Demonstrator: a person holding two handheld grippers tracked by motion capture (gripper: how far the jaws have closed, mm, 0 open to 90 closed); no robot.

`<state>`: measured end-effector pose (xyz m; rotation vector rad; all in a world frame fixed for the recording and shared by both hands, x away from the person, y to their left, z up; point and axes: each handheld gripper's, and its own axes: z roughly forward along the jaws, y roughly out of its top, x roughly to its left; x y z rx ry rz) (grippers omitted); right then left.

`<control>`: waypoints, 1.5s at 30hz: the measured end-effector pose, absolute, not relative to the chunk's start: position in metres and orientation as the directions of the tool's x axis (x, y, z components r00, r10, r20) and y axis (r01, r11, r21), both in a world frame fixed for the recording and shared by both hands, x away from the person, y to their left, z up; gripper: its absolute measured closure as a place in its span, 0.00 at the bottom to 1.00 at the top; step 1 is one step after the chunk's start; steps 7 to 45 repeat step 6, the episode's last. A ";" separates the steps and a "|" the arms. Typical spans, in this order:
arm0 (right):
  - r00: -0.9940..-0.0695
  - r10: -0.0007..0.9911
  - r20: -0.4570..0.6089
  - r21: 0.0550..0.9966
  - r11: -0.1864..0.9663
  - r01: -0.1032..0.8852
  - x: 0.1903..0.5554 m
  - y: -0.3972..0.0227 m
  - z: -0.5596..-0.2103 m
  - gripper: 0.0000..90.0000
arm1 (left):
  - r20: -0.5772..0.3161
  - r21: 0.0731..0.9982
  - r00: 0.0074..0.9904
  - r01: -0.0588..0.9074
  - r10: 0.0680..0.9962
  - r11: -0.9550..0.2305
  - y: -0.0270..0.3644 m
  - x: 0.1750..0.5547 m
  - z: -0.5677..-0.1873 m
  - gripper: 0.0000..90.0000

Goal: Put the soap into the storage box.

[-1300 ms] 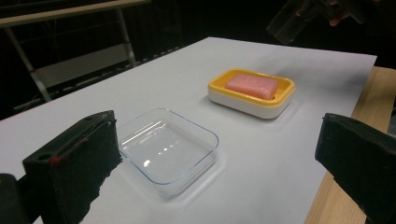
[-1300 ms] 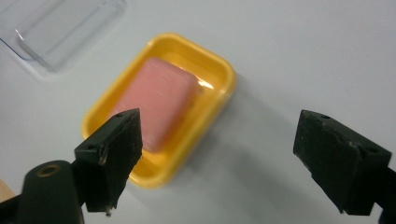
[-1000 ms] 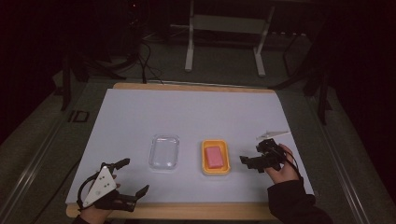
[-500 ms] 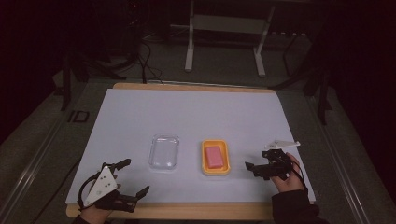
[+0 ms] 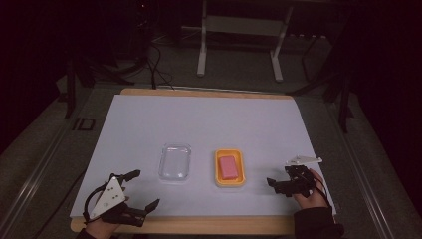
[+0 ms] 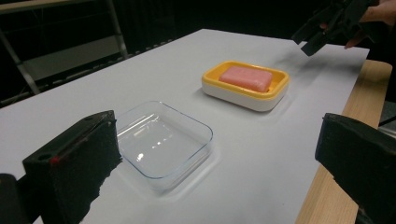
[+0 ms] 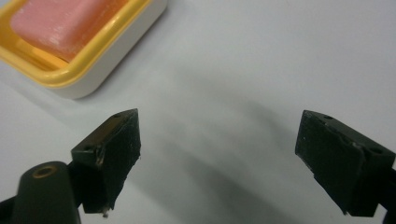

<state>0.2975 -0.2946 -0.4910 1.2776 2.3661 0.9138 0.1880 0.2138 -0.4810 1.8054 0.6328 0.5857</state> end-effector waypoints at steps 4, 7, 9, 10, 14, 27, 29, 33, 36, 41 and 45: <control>-0.564 0.825 0.025 0.660 0.410 0.629 0.298 -0.294 -0.491 0.16 | 0.088 0.951 0.741 0.135 0.666 -0.277 0.214 0.188 -0.481 0.00; -0.573 0.819 0.007 0.662 0.426 0.617 0.297 -0.293 -0.491 0.16 | 0.088 0.951 0.742 0.135 0.665 -0.277 0.214 0.187 -0.481 0.00; -0.573 0.819 0.007 0.662 0.426 0.617 0.297 -0.293 -0.491 0.16 | 0.088 0.951 0.742 0.135 0.665 -0.277 0.214 0.187 -0.481 0.00; -0.573 0.819 0.007 0.662 0.426 0.617 0.297 -0.293 -0.491 0.16 | 0.088 0.951 0.742 0.135 0.665 -0.277 0.214 0.187 -0.481 0.00; -0.573 0.819 0.007 0.662 0.426 0.617 0.297 -0.293 -0.491 0.16 | 0.088 0.951 0.742 0.135 0.665 -0.277 0.214 0.187 -0.481 0.00; -0.573 0.819 0.007 0.662 0.426 0.617 0.297 -0.293 -0.491 0.16 | 0.088 0.951 0.742 0.135 0.665 -0.277 0.214 0.187 -0.481 0.00; -0.573 0.819 0.007 0.662 0.426 0.617 0.297 -0.293 -0.491 0.16 | 0.088 0.951 0.742 0.135 0.665 -0.277 0.214 0.187 -0.481 0.00; -0.573 0.819 0.007 0.662 0.426 0.617 0.297 -0.293 -0.491 0.16 | 0.088 0.951 0.742 0.135 0.665 -0.277 0.214 0.187 -0.481 0.00; -0.573 0.819 0.007 0.662 0.426 0.617 0.297 -0.293 -0.491 0.16 | 0.088 0.951 0.742 0.135 0.665 -0.277 0.214 0.187 -0.481 0.00; -0.573 0.819 0.007 0.662 0.426 0.617 0.297 -0.293 -0.491 0.16 | 0.088 0.951 0.742 0.135 0.665 -0.277 0.214 0.187 -0.481 0.00; -0.573 0.819 0.007 0.662 0.426 0.617 0.297 -0.293 -0.491 0.16 | 0.088 0.951 0.742 0.135 0.665 -0.277 0.214 0.187 -0.481 0.00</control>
